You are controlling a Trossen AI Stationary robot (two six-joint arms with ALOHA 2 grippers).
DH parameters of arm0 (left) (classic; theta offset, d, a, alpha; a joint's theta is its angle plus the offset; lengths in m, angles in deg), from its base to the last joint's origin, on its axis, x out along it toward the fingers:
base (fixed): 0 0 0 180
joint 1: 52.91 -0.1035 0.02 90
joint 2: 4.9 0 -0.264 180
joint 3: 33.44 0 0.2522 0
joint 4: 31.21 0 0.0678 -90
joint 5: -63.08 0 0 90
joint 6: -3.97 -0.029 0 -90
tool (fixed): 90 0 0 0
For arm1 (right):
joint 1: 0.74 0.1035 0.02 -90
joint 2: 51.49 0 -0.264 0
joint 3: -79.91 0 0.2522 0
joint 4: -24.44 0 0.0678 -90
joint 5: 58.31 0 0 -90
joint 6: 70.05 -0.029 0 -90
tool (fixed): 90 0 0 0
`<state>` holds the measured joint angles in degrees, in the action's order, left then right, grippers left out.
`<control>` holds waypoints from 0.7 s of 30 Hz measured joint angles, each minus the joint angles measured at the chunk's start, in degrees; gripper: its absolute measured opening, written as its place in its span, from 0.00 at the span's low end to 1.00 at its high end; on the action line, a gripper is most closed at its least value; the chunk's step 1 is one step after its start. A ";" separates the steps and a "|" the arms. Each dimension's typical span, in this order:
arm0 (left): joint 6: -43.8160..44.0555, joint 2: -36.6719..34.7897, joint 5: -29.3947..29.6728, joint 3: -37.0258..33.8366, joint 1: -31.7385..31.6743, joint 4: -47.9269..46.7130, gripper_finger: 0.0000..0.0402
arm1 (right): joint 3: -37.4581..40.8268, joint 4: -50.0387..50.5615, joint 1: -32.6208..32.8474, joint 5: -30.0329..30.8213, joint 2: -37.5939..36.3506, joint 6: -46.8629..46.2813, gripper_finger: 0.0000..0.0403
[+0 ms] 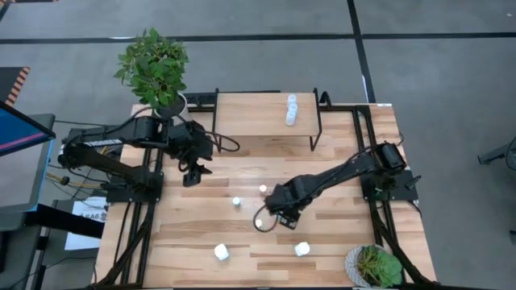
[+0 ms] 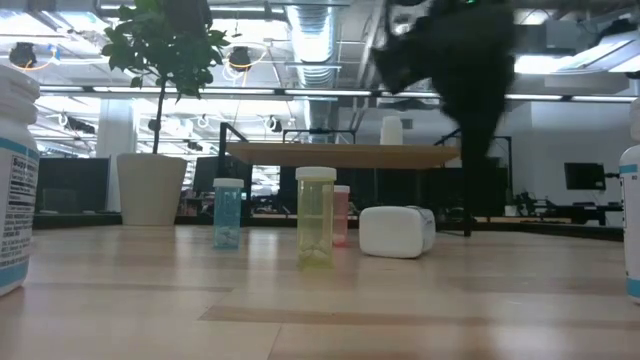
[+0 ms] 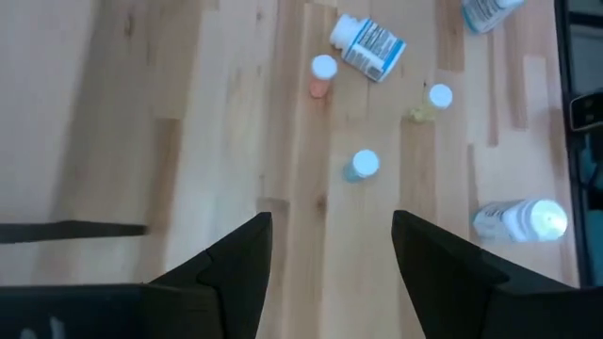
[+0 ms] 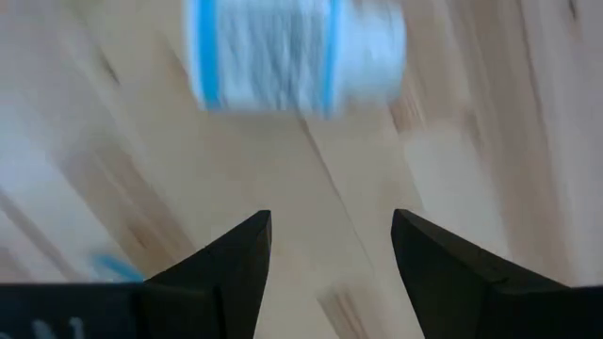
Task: Pick and place medicine bottles onto shelf by color
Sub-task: Put the red pill bottle on the shelf
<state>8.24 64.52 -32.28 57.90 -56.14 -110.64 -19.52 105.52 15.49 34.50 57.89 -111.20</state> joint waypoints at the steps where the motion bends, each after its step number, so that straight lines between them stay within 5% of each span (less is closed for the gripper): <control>1: 1.02 0.07 0.01 -1.28 0.68 1.32 0.51 | 0.06 2.16 0.64 0.00 -0.64 0.00 0.61; 7: 5.52 0.09 0.00 -8.18 4.49 11.31 0.51 | -0.04 10.53 4.34 3.09 -5.81 -2.89 0.61; 14: 6.02 1.23 0.82 -11.35 9.31 22.87 0.51 | -0.04 16.35 10.28 15.30 -14.49 -13.19 0.61; 21: 4.89 2.62 6.43 -11.38 13.63 21.06 0.51 | -0.06 17.04 18.58 21.65 -20.64 -21.54 0.61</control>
<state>13.13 67.15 -25.86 46.52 -42.51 -89.58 -19.58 122.56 34.06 56.16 37.25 -132.74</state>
